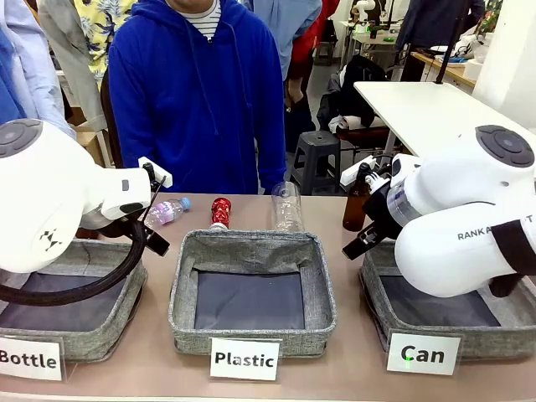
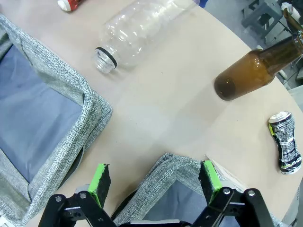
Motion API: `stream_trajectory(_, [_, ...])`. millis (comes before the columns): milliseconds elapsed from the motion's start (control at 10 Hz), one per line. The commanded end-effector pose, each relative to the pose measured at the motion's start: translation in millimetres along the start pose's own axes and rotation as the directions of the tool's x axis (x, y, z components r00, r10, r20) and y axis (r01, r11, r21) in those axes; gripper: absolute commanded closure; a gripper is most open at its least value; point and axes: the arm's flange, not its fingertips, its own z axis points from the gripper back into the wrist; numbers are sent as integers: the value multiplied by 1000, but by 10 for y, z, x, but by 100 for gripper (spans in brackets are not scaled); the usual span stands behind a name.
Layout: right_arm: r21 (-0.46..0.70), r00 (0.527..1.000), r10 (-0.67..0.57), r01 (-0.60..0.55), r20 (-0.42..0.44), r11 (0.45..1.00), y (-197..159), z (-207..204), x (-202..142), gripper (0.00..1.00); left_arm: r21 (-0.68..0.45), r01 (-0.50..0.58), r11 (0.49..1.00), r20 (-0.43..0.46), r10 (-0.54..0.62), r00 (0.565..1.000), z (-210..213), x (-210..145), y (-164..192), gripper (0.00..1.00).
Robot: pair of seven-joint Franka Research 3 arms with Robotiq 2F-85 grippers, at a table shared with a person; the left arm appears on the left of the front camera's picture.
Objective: Sort the can waste into the basket.
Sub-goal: Pick up the can waste from the table and place it in the right Fabric basket.
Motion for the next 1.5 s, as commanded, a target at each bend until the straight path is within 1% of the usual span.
stream_trajectory(0, [0,1000,-1,1,0,1000,-1,0,0,0,0,0,1000,0,0,1000,0,0,-1,0])
stream_trajectory(300, [0,1000,0,0,0,1000,0,0,0,0,0,0,1000,0,0,1000,0,0,0,0])
stream_trajectory(400, [51,1000,-3,3,5,999,15,158,32,0,-89,33,995,18,-32,999,161,-5,22,0])
stream_trajectory(500, [100,996,-85,85,-3,991,36,410,103,0,-69,-73,995,-73,68,995,412,56,37,0])
stream_trajectory(600, [113,983,-184,181,22,977,52,762,153,0,-112,-150,982,-31,147,989,819,147,11,0])
stream_trajectory(700, [160,965,-263,258,12,953,60,1085,152,0,-160,-188,969,14,192,981,1201,170,7,0])
stream_trajectory(800, [187,951,-309,301,14,935,29,1376,73,0,-184,-230,956,44,242,969,1558,94,63,0])
stream_trajectory(900, [332,937,-347,319,28,888,-108,1664,-109,0,-301,-213,929,87,249,965,1864,-74,151,0])
stream_trajectory(1000, [426,902,-428,365,60,828,-317,1916,-336,0,-410,-199,890,119,269,956,2131,-296,338,0])
stream_trajectory(1100, [489,800,-591,476,104,731,-682,2121,-627,0,-514,-179,839,182,310,933,2320,-526,666,0])
stream_trajectory(1200, [539,694,-711,558,114,631,-989,2203,-925,0,-579,-196,792,207,375,904,2388,-780,991,0])
stream_trajectory(1300, [606,606,-787,585,115,539,-1242,2226,-1246,0,-647,-247,721,215,483,848,2356,-1078,1328,0])
stream_trajectory(1400, [663,517,-848,593,122,456,-1444,2225,-1581,0,-684,-403,608,166,668,726,2259,-1389,1689,0])
